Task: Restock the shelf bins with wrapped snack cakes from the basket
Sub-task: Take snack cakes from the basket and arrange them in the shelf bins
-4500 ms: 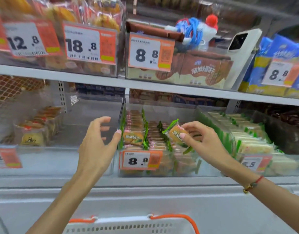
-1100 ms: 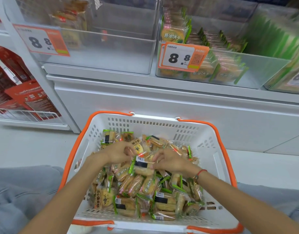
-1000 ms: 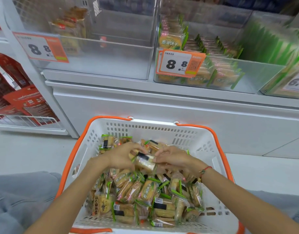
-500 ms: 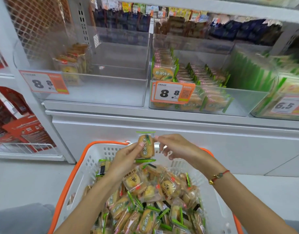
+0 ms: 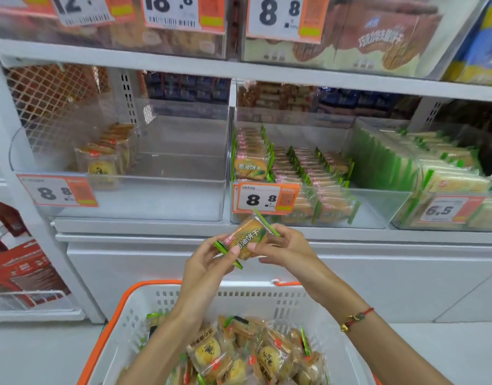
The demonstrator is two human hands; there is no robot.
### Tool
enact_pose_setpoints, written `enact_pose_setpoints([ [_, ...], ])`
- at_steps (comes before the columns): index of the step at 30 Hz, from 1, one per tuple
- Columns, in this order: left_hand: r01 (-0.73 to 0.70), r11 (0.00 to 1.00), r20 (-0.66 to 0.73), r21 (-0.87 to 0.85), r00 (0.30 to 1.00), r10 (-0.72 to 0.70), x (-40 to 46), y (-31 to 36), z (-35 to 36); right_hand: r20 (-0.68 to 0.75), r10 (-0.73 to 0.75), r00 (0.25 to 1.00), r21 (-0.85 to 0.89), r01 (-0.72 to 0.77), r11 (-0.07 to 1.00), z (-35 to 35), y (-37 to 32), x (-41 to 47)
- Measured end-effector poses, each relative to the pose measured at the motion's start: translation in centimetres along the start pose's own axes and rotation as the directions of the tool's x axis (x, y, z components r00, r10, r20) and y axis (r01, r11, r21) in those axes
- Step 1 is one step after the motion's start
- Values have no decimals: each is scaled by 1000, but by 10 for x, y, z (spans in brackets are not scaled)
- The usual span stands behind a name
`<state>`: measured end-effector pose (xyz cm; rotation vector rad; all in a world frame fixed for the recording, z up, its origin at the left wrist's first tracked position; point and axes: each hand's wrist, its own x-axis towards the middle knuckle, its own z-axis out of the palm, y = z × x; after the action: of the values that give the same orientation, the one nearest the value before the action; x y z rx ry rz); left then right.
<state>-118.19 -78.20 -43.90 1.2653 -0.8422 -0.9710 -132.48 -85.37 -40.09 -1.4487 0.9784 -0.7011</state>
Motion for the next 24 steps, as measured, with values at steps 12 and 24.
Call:
enact_pose_setpoints([
  [12, -563, 742, 121, 363, 818, 562, 82, 90, 30, 180, -425, 887, -478, 456, 750, -102, -106, 30],
  [24, -389, 691, -111, 609, 821, 560, 122, 94, 29, -119, -334, 935, -991, -132, -16, -215, -118, 129],
])
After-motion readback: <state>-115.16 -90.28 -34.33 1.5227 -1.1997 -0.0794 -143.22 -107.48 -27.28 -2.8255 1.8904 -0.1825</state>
